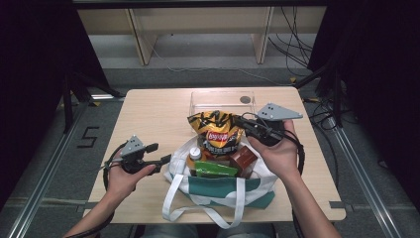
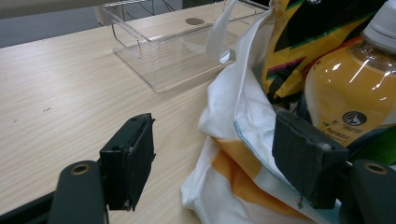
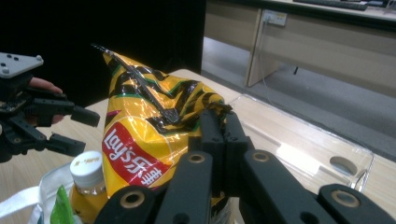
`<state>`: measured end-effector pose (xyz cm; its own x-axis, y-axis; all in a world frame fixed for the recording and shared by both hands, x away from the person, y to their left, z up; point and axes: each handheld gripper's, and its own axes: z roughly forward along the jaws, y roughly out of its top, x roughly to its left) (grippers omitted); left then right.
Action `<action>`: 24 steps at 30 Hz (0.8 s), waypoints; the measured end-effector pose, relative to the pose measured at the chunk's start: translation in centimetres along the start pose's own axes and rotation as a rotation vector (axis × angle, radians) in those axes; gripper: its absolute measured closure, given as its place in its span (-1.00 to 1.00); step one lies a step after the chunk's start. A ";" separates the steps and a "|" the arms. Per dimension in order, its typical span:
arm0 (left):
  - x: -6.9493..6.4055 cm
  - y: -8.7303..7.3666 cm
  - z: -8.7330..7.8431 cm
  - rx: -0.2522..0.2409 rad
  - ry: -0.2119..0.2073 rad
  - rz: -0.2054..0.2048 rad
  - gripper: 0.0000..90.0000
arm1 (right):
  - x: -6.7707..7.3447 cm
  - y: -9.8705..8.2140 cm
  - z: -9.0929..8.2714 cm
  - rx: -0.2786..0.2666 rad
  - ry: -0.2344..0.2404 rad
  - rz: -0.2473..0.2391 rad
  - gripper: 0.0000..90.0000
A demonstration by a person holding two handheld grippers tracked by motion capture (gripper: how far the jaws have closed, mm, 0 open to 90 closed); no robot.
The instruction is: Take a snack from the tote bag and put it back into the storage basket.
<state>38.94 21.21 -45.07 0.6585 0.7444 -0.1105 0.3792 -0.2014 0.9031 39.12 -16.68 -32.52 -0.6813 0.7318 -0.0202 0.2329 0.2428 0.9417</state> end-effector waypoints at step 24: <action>0.2 -0.1 0.2 -0.001 -0.013 -0.024 -0.35 | -0.1 1.9 -0.6 -0.108 -0.018 -0.007 1.00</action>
<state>39.20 21.21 -45.28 0.6580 0.7403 -0.1374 0.3944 -0.1834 0.9005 39.27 -16.68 -30.51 -0.6697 0.7419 -0.0325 0.1514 0.1792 0.9721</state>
